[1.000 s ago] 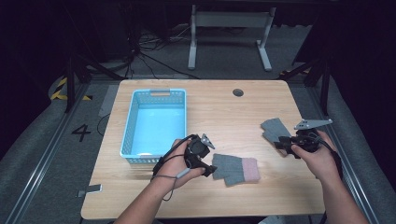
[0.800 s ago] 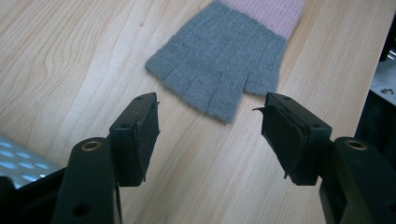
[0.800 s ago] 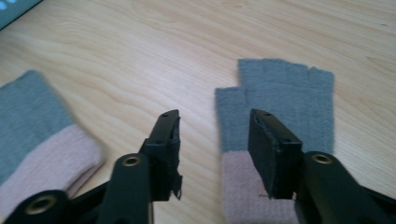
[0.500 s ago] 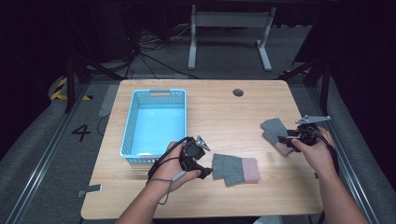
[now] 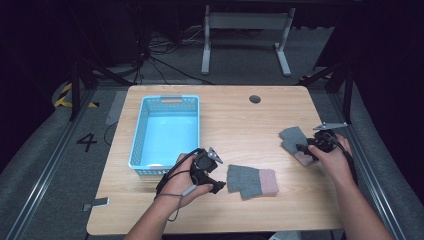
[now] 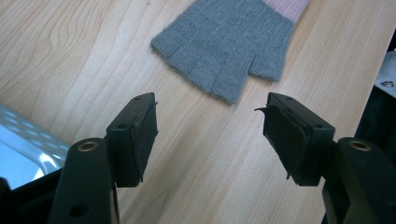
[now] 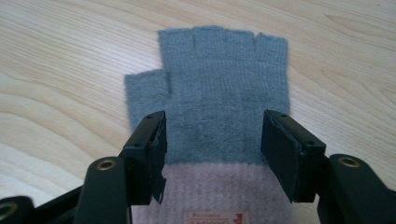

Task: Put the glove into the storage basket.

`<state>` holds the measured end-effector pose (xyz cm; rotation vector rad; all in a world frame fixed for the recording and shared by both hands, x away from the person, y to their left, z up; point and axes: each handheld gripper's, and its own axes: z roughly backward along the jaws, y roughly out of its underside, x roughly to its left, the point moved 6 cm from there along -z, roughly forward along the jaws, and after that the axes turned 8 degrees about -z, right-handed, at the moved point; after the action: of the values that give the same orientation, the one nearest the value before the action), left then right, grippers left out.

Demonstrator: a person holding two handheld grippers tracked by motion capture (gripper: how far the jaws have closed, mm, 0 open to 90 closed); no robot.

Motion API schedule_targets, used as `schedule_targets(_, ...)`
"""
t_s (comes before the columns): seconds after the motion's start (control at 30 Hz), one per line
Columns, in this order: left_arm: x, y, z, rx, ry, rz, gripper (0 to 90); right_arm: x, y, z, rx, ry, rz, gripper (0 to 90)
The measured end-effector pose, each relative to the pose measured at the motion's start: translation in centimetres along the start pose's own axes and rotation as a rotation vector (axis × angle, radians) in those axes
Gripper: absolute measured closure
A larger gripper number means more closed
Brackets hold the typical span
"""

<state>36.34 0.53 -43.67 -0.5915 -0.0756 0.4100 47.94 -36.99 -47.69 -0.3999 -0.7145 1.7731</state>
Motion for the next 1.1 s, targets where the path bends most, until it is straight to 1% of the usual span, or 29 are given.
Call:
schedule_targets(0.07,-0.1,0.1,0.0,-0.001,-0.003,0.013,35.6,-0.3,-0.1,-0.4,0.007,0.026,-0.003,40.7)
schedule_targets(0.17,0.0,0.3,0.0,0.004,-0.003,0.009,35.4,-0.5,-0.2,-0.7,0.004,0.045,0.003,38.9)
schedule_targets(0.23,0.0,0.3,0.0,0.005,-0.003,0.009,35.4,-0.5,-0.2,-0.9,0.012,0.047,0.004,38.8)
schedule_targets(0.27,0.0,0.3,0.1,0.003,-0.002,0.012,35.4,-0.4,-0.1,-1.3,0.021,0.05,-0.002,35.9)
schedule_targets(0.33,0.0,0.3,0.1,0.0,-0.004,0.014,35.4,-0.3,0.0,-1.6,0.037,0.052,-0.005,34.1)
schedule_targets(0.43,0.0,0.3,0.1,0.002,-0.001,0.012,35.4,-0.3,0.0,-1.7,0.045,0.064,-0.007,34.9)
schedule_targets(0.53,0.0,0.3,0.0,0.002,-0.002,0.011,35.3,-0.3,0.0,-1.7,0.043,0.065,-0.017,36.3)
schedule_targets(0.6,-0.1,0.2,0.0,0.0,-0.001,0.012,35.3,-0.2,0.0,-1.7,0.045,0.064,-0.015,38.0)
schedule_targets(0.77,-0.1,0.1,-0.2,0.008,0.001,0.004,35.3,-0.1,0.0,-1.7,0.048,0.067,-0.028,45.5)
schedule_targets(0.8,-0.1,0.1,-0.2,0.008,0.001,0.004,35.3,-0.1,0.0,-1.7,0.048,0.067,-0.028,45.5)
schedule_targets(0.87,-0.1,0.1,-0.1,0.013,0.001,-0.002,35.3,0.0,-0.1,-1.7,0.061,0.068,-0.036,50.5)
schedule_targets(0.9,-0.1,0.1,-0.2,0.008,0.001,0.003,35.3,0.1,-0.1,-1.7,0.066,0.068,-0.035,53.1)
schedule_targets(0.93,-0.1,0.1,-0.1,0.012,0.002,-0.003,35.3,0.2,-0.1,-1.7,0.07,0.068,-0.033,55.7)
schedule_targets(0.97,-0.1,0.1,-0.2,0.007,0.001,0.003,35.3,0.3,-0.1,-1.6,0.077,0.067,-0.031,58.5)
schedule_targets(1.1,-0.1,0.1,-0.2,0.008,-0.001,0.006,35.3,0.6,-0.2,-1.6,0.085,0.059,-0.022,70.0)
